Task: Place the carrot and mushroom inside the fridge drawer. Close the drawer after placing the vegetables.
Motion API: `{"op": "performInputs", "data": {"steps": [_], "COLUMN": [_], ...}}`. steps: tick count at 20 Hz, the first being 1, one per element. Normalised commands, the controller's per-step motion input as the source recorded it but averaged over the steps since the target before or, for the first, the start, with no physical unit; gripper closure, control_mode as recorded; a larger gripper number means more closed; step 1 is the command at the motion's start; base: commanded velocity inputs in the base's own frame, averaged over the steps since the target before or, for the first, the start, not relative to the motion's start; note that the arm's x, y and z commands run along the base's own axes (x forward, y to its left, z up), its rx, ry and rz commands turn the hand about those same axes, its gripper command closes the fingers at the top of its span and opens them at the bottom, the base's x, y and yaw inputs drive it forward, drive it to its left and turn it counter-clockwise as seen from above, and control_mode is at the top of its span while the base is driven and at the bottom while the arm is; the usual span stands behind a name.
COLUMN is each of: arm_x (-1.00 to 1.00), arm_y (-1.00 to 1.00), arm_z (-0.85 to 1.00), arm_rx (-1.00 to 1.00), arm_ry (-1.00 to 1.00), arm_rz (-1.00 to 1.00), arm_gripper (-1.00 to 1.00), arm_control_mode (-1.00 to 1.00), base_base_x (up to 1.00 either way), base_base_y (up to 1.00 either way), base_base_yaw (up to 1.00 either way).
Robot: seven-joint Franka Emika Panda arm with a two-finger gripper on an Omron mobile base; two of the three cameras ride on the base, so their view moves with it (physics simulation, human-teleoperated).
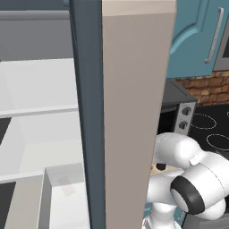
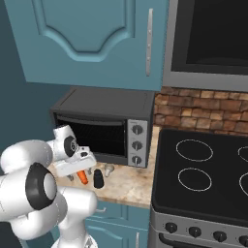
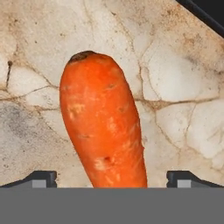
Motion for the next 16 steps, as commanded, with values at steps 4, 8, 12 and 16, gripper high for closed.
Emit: {"op": "performInputs", "data": {"steps": [4, 8, 12, 16], "arm_x": [0.03, 0.00, 0.00, -0.14], "arm_y": [0.00, 0.00, 0.00, 0.08], "arm_z": [-0.23, -0.17, -0.08, 0.08], "arm_rx": [0.00, -0.02, 0.00, 0.00], "arm_ry": [0.06, 0.02, 0.00, -0.07], "arm_rz": [0.02, 0.01, 0.00, 0.00], "arm_gripper": [1.00, 1.00, 1.00, 1.00], "arm_control_mode": [-1.00, -1.00, -1.00, -1.00], "base_base_x": [0.00, 0.00, 0.00, 0.00], "base_base_y": [0.00, 0.00, 0.00, 0.00], "base_base_yaw": [0.00, 0.00, 0.00, 0.00]}}
